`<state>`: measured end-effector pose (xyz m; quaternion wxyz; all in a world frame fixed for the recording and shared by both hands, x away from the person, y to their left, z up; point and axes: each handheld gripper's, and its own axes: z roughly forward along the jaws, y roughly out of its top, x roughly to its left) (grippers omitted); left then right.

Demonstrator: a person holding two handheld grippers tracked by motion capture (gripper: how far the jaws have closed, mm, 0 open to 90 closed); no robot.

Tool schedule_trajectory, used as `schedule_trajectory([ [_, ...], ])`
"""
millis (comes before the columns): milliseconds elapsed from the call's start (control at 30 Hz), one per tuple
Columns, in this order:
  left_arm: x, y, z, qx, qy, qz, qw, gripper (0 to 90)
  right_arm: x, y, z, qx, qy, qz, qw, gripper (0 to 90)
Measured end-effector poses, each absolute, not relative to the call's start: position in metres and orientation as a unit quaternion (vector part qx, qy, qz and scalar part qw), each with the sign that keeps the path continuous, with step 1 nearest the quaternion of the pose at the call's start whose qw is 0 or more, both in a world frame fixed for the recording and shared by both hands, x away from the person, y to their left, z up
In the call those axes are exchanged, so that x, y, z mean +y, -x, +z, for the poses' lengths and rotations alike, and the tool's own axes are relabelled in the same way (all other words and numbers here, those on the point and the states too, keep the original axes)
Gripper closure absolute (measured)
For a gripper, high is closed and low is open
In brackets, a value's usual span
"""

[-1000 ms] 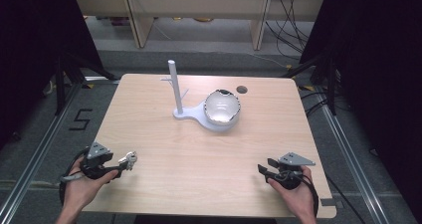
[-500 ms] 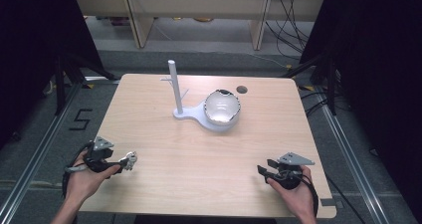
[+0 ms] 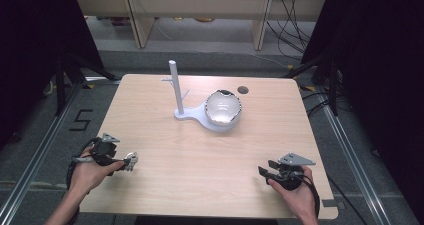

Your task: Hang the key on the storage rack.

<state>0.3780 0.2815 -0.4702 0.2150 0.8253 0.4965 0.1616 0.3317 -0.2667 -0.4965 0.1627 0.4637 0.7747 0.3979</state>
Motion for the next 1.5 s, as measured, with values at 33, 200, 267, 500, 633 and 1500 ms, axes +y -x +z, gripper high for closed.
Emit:
schedule_trajectory([
  [33,0.281,-0.378,-0.47,0.497,-0.825,0.162,0.215,36.0,-0.267,-0.332,-0.496,0.775,-0.461,0.397,0.168,50.7],
  [200,0.277,-0.384,-0.471,0.517,-0.823,0.142,0.186,36.2,-0.267,-0.332,-0.496,0.776,-0.464,0.397,0.16,50.7],
  [267,0.275,-0.387,-0.472,0.518,-0.824,0.139,0.185,36.2,-0.267,-0.333,-0.496,0.778,-0.457,0.396,0.167,50.6],
  [500,0.272,-0.393,-0.476,0.527,-0.821,0.121,0.183,37.3,-0.267,-0.333,-0.495,0.779,-0.457,0.394,0.169,50.6],
  [633,0.269,-0.397,-0.476,0.534,-0.821,0.107,0.171,39.1,-0.266,-0.333,-0.496,0.78,-0.457,0.394,0.164,50.1],
  [1500,0.265,-0.409,-0.487,0.532,-0.829,0.084,0.15,56.6,-0.265,-0.333,-0.497,0.781,-0.457,0.394,0.161,49.7],
])
